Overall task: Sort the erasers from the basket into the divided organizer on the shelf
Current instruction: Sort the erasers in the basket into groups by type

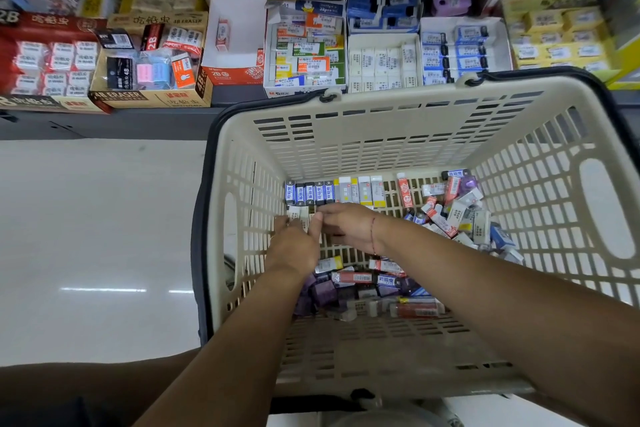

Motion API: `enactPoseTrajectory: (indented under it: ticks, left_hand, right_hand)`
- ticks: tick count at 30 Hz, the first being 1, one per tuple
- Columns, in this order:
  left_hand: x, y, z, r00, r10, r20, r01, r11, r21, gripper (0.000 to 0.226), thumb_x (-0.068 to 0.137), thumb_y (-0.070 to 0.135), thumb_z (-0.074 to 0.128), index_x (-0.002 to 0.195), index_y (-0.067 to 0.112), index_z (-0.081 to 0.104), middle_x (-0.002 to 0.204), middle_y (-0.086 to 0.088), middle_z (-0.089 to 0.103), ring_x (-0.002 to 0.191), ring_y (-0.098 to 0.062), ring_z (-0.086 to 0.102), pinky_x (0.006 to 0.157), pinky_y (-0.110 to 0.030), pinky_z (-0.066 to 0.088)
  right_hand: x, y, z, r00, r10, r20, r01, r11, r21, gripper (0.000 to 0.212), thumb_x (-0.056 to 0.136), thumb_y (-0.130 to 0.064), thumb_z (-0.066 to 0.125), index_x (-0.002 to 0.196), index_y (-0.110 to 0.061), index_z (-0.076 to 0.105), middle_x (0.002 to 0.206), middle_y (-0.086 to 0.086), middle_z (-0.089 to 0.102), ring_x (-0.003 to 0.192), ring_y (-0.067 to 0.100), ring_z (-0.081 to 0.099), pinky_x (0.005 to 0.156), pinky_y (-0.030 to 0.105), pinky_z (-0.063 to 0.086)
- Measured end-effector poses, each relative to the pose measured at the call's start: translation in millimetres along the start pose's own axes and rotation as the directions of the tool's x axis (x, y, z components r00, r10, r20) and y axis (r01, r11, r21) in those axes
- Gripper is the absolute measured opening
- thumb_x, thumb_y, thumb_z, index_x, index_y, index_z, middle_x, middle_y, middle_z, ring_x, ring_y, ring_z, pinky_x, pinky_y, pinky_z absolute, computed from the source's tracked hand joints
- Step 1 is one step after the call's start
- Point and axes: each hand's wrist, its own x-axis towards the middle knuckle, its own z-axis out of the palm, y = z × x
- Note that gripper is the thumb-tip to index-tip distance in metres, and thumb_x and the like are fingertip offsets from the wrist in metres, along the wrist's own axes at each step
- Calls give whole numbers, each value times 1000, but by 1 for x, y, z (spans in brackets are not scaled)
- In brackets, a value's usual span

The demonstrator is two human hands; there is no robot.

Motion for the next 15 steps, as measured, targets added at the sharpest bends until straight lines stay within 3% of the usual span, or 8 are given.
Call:
enactPoseTrajectory:
  ticks: [2,4,6,9,11,15]
  left_hand:
    - [0,1,0,1000,-2,9,2,1000,4,69,99,54,21,140,2,40,151,-14,20,137,-31,34,111,-38,27]
    - [-2,1,0,1000,-2,14,2,1000,9,70,99,55,20,141,2,39,153,-14,18,137,-30,33,111,-37,27]
    - [-4,1,-1,1000,2,-14,-2,1000,7,68,99,54,22,138,2,44,150,-14,22,135,-30,37,109,-37,30]
    - [-6,5,2,991,87,-106,-80,995,63,60,100,50,27,134,6,49,140,-12,35,126,-29,45,105,-37,36]
    - [-6,10,6,982,174,-79,-167,982,94,54,100,49,31,129,10,55,131,-11,45,119,-28,49,101,-36,39]
    - [-6,14,21,944,256,208,-270,962,40,53,100,49,34,109,5,62,100,-10,59,98,-29,57,87,-38,45]
  right_hand:
    - [-3,0,-4,1000,8,30,-10,998,62,36,100,-13,44,136,-7,46,132,8,54,124,21,49,114,39,31]
    - [-6,-2,-10,999,2,33,-2,1000,17,36,101,-17,43,136,-6,45,131,8,55,121,19,51,112,35,33]
    - [-13,-8,-20,999,-28,18,29,993,-112,37,101,-20,44,136,-7,45,138,10,51,126,21,49,105,31,38]
    - [-27,-19,-45,992,-120,-23,105,931,-351,30,99,-21,48,126,-9,55,125,10,59,115,21,58,91,26,47]
    - [-33,-19,-63,978,-206,-44,150,826,-544,24,96,-22,55,115,-10,63,116,7,64,105,18,61,90,26,48]
    - [-42,-2,-81,980,-190,60,147,485,-862,30,92,-24,61,119,-13,62,120,4,62,110,17,57,97,28,44]
